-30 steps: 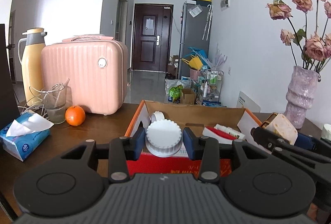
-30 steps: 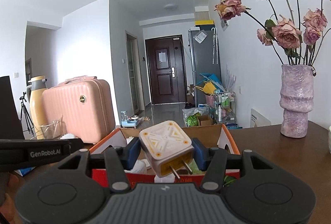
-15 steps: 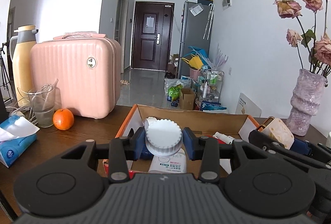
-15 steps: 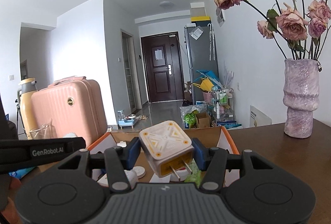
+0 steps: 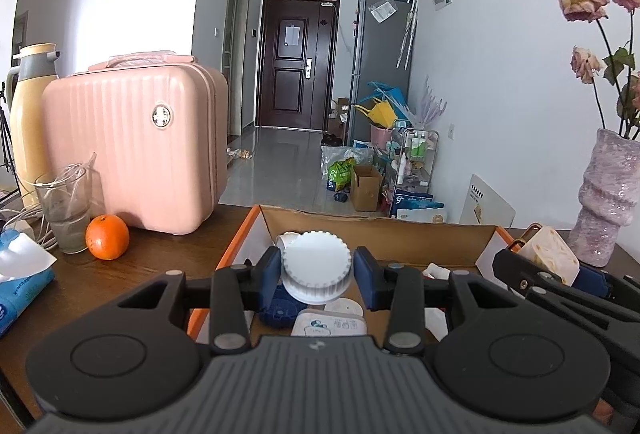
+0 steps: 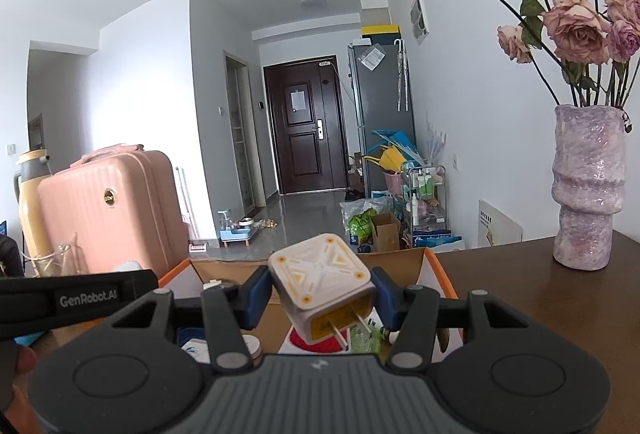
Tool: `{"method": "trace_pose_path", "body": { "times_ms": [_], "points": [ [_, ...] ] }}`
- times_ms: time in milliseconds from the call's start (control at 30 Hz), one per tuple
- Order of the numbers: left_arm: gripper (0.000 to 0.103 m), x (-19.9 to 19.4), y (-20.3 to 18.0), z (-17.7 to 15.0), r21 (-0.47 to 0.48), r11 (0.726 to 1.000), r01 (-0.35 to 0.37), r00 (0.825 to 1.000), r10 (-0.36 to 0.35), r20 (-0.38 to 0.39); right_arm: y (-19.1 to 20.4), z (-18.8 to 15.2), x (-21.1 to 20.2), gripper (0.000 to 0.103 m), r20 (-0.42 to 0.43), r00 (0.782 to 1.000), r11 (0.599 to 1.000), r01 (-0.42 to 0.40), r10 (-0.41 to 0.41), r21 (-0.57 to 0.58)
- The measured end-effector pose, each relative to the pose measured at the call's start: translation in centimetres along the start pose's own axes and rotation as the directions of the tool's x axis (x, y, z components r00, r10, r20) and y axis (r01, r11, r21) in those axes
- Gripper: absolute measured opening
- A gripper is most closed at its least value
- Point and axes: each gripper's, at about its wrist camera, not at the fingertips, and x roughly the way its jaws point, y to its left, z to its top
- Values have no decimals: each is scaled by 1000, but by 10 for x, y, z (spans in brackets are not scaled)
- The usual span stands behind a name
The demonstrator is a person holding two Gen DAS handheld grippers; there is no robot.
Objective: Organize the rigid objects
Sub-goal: 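Open both grippers to drop the ridged cap and plug into the box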
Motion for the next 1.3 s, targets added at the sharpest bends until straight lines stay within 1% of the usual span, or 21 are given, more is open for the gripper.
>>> {"method": "trace_pose_path", "body": {
  "times_ms": [867, 1000, 1067, 1100, 1133, 1167, 1200, 1233, 1267, 1300],
  "points": [
    [40, 60, 4, 6, 41, 999, -31, 999, 32, -41, -10, 4, 55, 53, -54, 998, 999, 22, -24, -34],
    [41, 65, 4, 5, 55, 998, -26, 998, 29, -51, -13, 4, 63, 53, -76, 997, 999, 23, -26, -40],
    [42, 67, 4, 5, 64, 998, -30, 998, 34, -58, -14, 4, 66, 53, -98, 995, 999, 19, -23, -33],
    [45, 68, 5, 5, 67, 997, -32, 997, 36, -63, -16, 4, 65, 53, -99, 995, 999, 22, -25, -30],
    [58, 69, 7, 5, 66, 997, -30, 997, 35, -67, -16, 4, 65, 56, -100, 995, 999, 27, -30, -32],
    [76, 69, 8, 5, 63, 997, -35, 997, 39, -69, -17, 5, 65, 69, -101, 994, 999, 35, -39, -35],
    [85, 69, 9, 5, 62, 997, -51, 996, 55, -64, -18, 6, 64, 86, -99, 994, 998, 43, -47, -37],
    [99, 68, 11, 5, 62, 995, -73, 996, 76, -54, -18, 6, 63, 92, -94, 994, 998, 48, -52, -40],
    [103, 67, 12, 5, 61, 994, -89, 995, 91, -44, -18, 6, 63, 98, -92, 994, 998, 56, -59, -41],
    [103, 67, 13, 5, 60, 993, -97, 994, 100, -39, -19, 6, 63, 102, -93, 993, 997, 63, -66, -39]
  ]
}}
